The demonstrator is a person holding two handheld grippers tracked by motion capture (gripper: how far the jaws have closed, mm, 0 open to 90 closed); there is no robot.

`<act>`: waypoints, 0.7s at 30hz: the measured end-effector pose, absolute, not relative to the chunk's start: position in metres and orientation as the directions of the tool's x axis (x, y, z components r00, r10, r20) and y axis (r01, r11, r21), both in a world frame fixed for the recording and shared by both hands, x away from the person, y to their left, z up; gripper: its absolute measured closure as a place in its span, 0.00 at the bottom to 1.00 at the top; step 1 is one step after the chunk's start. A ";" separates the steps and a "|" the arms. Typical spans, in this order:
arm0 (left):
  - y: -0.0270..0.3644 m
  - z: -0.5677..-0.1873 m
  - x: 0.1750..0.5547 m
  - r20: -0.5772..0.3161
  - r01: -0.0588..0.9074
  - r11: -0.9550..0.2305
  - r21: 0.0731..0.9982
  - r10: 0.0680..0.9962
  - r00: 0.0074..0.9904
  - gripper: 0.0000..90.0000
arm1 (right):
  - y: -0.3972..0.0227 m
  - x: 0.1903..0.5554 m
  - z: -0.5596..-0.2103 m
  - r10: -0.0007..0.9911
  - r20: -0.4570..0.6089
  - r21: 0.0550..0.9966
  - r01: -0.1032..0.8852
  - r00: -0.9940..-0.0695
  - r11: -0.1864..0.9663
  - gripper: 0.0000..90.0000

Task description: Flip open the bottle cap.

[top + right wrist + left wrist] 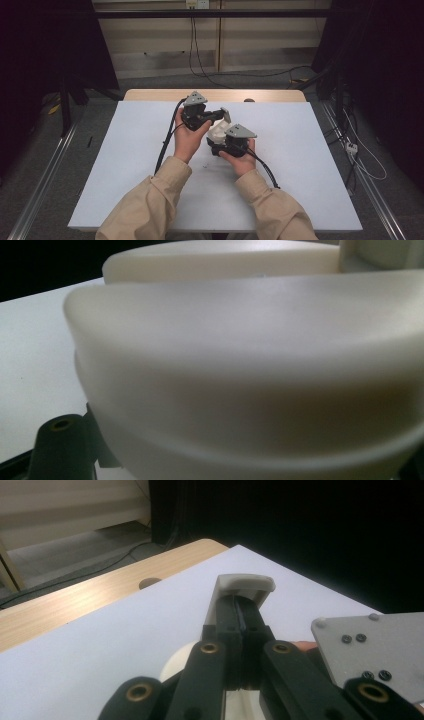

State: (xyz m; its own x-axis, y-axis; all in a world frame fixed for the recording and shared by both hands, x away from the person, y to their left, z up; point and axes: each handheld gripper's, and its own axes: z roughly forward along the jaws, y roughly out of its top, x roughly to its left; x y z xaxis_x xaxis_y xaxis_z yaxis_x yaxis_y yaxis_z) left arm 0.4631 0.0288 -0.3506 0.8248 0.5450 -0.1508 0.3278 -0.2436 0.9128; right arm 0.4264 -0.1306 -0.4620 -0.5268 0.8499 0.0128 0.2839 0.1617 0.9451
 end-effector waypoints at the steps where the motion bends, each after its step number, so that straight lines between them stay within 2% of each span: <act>1: 0.028 -0.351 0.464 -0.151 0.328 -0.244 0.913 0.544 0.825 1.00 | -0.131 0.426 -0.462 0.850 0.014 0.945 0.285 -0.526 0.161 0.21; 21: 0.020 -0.346 0.469 -0.143 0.322 -0.250 0.913 0.544 0.827 1.00 | -0.131 0.426 -0.462 0.850 0.014 0.944 0.286 -0.526 0.161 0.21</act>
State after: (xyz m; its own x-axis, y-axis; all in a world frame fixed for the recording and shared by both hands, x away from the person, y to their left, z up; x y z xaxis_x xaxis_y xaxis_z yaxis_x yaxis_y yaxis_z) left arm 0.4693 0.0203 -0.3459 0.8271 0.5435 -0.1432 0.3223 -0.2499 0.9130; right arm 0.4263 -0.1308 -0.4619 -0.5260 0.8504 0.0141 0.2863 0.1615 0.9444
